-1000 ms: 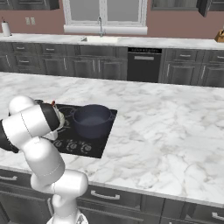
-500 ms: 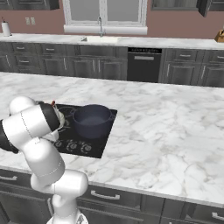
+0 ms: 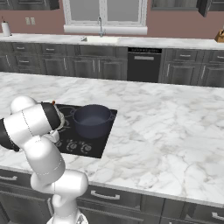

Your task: Pick the kettle from the cabinet and place it on a stove burner. Then pick the pot from the counter and place it on another stove burner. Finally, turn both burners on.

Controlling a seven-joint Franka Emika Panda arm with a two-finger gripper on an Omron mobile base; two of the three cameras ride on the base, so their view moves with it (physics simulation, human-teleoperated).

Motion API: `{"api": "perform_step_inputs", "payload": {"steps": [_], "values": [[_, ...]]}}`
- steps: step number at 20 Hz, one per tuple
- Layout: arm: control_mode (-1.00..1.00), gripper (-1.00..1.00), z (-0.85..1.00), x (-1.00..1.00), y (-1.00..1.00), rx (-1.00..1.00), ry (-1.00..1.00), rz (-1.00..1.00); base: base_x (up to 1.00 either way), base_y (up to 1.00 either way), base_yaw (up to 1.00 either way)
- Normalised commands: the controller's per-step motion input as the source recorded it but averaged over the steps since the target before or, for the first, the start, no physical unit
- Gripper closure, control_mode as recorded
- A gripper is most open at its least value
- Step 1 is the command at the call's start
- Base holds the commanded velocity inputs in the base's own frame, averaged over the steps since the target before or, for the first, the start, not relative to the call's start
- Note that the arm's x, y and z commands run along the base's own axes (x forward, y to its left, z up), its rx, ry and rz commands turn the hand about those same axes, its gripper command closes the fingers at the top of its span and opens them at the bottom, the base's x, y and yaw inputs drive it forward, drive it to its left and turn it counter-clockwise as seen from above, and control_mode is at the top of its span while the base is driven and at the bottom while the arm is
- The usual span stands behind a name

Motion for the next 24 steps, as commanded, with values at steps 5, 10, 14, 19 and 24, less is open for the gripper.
{"api": "perform_step_inputs", "payload": {"steps": [5, 10, 14, 19, 24], "values": [[-1.0, 1.0, -0.07, 0.0, 0.03, 0.0, -0.04, 0.01, 0.0, 0.0, 0.0], [-1.0, 1.0, -0.05, 0.0, 0.08, -0.01, -0.01, 0.0, 0.0, 0.0, 0.0], [-1.0, 1.0, -0.08, 0.0, 0.0, 0.0, 0.0, 0.02, 0.0, 0.0, 0.0], [-1.0, 1.0, -0.15, 0.0, 0.01, 0.0, 0.0, 0.13, 0.0, 0.0, 0.0], [-1.0, 1.0, -0.14, 0.0, 0.04, -0.01, 0.0, 0.16, 0.0, 0.0, 0.0]]}}
